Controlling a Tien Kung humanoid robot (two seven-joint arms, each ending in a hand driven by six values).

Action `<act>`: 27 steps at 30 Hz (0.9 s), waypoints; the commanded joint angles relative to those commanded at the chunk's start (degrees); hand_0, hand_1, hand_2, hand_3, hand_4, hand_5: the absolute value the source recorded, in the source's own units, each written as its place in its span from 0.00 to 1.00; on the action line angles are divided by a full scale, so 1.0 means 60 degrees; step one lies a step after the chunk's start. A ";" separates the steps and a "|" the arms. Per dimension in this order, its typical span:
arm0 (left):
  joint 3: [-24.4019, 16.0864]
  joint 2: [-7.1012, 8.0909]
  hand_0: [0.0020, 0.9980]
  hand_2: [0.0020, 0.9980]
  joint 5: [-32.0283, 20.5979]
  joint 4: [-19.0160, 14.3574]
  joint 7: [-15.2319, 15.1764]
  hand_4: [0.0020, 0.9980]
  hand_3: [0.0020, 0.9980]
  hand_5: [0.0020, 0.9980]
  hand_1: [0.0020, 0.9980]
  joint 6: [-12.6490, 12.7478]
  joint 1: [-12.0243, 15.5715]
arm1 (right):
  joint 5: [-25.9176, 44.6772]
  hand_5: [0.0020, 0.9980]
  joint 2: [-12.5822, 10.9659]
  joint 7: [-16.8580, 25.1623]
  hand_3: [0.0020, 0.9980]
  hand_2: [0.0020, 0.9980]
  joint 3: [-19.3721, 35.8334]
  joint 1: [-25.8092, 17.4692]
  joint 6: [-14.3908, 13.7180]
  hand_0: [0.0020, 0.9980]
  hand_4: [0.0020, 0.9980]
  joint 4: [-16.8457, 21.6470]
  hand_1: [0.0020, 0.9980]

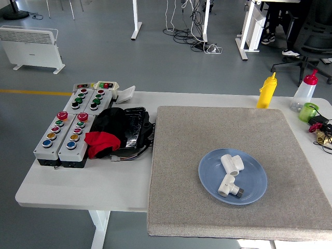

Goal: Pick pipe place plate twice

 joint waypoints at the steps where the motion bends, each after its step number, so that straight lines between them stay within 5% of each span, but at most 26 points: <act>1: 0.0001 -0.0003 0.66 0.61 -0.0002 0.0000 0.0002 0.36 0.61 1.00 0.64 0.0002 0.0007 | 0.0020 0.51 0.0005 -0.0005 0.81 0.81 -0.0016 0.0006 0.0004 0.83 0.58 -0.0002 0.79; 27: 0.0155 -0.0023 0.66 0.61 -0.0282 0.0040 -0.0113 0.35 0.61 1.00 0.64 0.0076 -0.0181 | 0.0543 0.51 0.0023 -0.0001 0.81 0.81 0.0105 0.0155 0.0073 0.82 0.58 0.0007 0.79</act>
